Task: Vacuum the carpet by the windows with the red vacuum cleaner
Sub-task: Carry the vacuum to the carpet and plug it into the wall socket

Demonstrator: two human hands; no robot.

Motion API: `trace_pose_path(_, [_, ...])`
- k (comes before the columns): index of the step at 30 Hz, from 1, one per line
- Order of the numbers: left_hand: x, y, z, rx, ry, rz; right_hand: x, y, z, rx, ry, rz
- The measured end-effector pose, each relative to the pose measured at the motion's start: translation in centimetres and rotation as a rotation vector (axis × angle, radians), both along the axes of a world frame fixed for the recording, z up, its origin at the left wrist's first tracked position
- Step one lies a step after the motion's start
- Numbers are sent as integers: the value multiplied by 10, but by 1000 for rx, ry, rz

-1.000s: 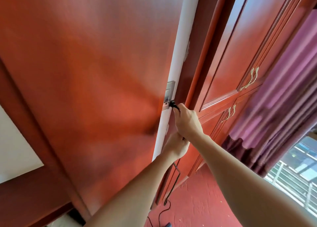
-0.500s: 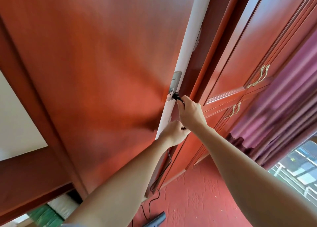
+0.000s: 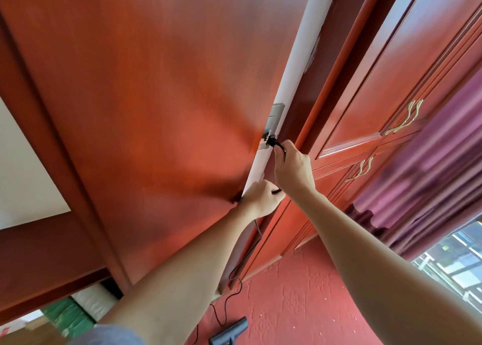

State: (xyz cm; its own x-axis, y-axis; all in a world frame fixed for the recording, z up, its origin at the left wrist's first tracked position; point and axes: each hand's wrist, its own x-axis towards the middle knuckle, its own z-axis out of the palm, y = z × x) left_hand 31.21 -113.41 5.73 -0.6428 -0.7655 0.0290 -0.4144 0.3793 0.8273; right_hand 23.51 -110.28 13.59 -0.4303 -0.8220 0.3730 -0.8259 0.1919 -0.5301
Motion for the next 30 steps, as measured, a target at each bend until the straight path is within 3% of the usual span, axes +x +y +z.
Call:
trace_pose_path(11, [-11,-2,-7,-2,51,4,-9,-5,4,136,96,-22])
trace_pose_path(26, [-24,-26,-17,-51,50,22,-1,-16,2,115,217,-10])
trace_pose_path(30, [-24,-22,-15,-49,64,7,6,-18,-1,101,162,-47])
